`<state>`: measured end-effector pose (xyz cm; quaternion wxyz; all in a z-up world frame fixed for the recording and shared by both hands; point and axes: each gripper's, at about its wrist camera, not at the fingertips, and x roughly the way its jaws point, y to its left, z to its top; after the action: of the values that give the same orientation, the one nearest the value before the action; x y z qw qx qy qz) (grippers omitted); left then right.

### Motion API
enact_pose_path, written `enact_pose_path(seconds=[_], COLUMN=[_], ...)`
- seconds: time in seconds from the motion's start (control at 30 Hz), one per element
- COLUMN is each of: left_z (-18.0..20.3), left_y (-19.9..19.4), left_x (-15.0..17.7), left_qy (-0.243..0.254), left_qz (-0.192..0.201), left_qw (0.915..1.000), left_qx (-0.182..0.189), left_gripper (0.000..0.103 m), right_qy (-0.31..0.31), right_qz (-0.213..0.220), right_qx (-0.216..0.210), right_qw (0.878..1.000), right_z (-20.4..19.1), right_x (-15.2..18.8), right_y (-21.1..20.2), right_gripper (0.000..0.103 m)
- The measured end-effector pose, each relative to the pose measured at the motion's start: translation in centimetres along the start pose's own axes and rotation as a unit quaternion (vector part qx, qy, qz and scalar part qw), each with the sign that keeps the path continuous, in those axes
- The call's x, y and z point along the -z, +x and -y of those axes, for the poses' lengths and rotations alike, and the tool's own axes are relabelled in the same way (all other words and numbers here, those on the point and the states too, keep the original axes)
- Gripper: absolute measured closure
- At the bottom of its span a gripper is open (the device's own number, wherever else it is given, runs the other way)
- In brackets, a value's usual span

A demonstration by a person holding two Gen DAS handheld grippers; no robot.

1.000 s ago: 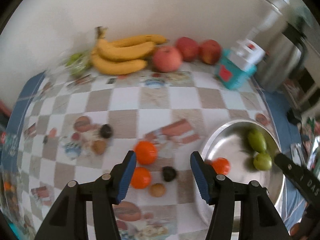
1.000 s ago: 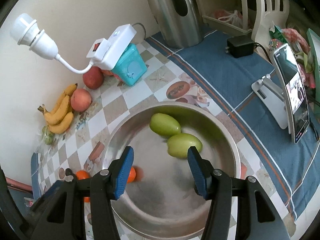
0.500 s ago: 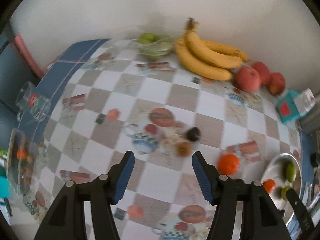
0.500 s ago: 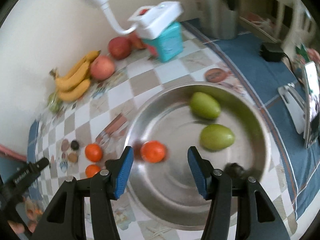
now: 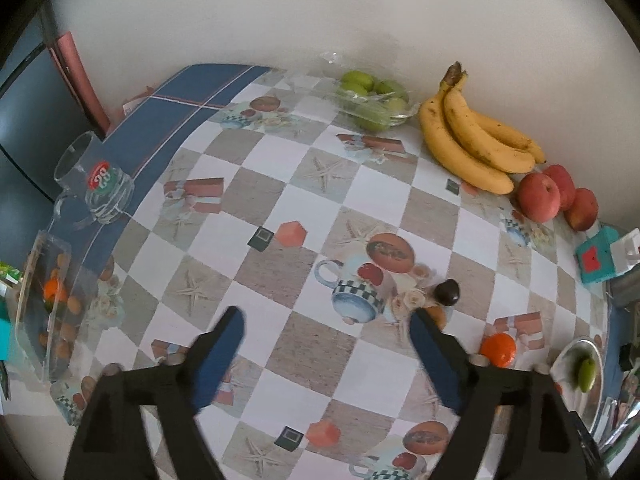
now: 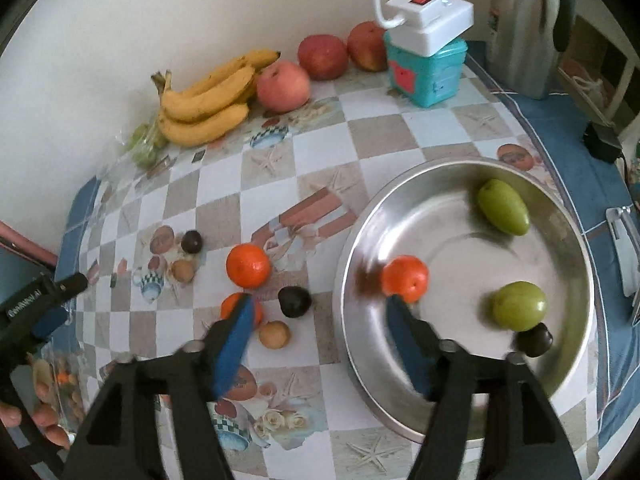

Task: Organize fruits
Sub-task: 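Move the left gripper toward a kiwi while the right gripper moves toward a tangerine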

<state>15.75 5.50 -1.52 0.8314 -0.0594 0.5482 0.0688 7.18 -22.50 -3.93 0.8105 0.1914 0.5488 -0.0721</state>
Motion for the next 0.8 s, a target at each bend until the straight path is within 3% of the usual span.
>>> enact_pose_path(seconds=[0.07,0.2,0.33,0.5,0.8], left_z=[-0.1,0.0,0.5,1.0,2.5], left_y=[0.4,1.2,2.2,2.8,2.4], left_x=[0.1,0.3,0.7,0.8,0.4], left_qy=[0.002,0.014,0.031,0.039,0.062], left_qz=[-0.002,-0.007,-0.013,-0.019,0.009], left_qw=[0.9999,0.9996,0.9989,0.9986,0.9980], left_qx=[-0.012,-0.022,-0.032,-0.030,-0.015], left_gripper=[0.000,0.000,0.000,0.000,0.000], right_qy=[-0.006,-0.012,-0.023,-0.036,-0.022], right_qz=[-0.004,-0.011,-0.014,-0.009,0.014], right_qx=[0.003,0.008,0.017,0.023,0.012], right_qw=[1.000,1.000,0.999,0.999,1.000], right_z=[-0.4,-0.8,-1.3,-1.7,-1.2], right_x=[0.1,0.2,0.5,0.6,0.1], right_y=[0.4,1.1,1.9,2.5,2.1], right_gripper=[0.030,0.030,0.015,0.015,0.015])
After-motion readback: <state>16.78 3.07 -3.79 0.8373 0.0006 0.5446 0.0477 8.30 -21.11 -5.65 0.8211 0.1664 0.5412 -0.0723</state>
